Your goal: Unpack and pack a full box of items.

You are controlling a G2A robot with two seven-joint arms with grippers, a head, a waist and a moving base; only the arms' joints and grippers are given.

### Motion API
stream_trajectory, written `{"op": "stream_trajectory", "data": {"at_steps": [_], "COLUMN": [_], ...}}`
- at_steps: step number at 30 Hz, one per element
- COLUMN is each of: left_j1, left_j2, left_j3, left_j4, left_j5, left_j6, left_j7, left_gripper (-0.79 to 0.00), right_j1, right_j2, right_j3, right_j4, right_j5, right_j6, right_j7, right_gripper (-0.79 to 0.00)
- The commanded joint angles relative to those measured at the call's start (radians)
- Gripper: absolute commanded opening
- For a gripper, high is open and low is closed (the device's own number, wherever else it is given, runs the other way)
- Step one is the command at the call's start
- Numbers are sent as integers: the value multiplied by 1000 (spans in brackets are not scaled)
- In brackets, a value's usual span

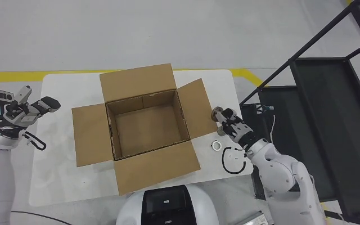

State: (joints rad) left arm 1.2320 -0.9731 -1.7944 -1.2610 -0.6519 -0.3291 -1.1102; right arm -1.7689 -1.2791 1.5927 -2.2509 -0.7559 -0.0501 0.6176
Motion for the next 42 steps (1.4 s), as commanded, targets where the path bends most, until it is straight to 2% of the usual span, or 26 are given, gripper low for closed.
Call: {"op": "stream_trajectory", "data": {"at_steps": [1,4,10,16,17,18,19,20,23,27,36,42], "left_j1": [0,0,0,0,0,0,0,0,0,0,0,0], "left_j2": [0,0,0,0,0,0,0,0,0,0,0,0], "left_j3": [0,0,0,0,0,0,0,0,0,0,0,0], "left_j4": [0,0,0,0,0,0,0,0,0,0,0,0], "left_j5": [0,0,0,0,0,0,0,0,0,0,0,0], "left_j6": [0,0,0,0,0,0,0,0,0,0,0,0], "left_j7": [0,0,0,0,0,0,0,0,0,0,0,0], "left_gripper": [0,0,0,0,0,0,0,0,0,0,0,0], "right_j1": [82,215,502,674,688,699,707,708,680,570,208,-60], "right_j2": [2,-4,-42,-95,-102,-107,-111,-114,-109,-81,-11,10], "right_j3": [-84,-231,-522,-727,-745,-758,-766,-766,-730,-622,-297,-46], "right_j4": [26,112,402,626,647,662,671,675,641,517,142,-23], "right_j5": [-33,-87,-198,-213,-208,-203,-202,-195,-167,-132,-106,-113], "right_j6": [-22,-20,80,160,170,179,185,193,195,132,-11,-2], "right_j7": [70,147,203,193,194,193,188,179,143,117,76,-62], "right_gripper": [-785,-785,-785,-785,-727,-86,0,0,0,0,0,0]}}
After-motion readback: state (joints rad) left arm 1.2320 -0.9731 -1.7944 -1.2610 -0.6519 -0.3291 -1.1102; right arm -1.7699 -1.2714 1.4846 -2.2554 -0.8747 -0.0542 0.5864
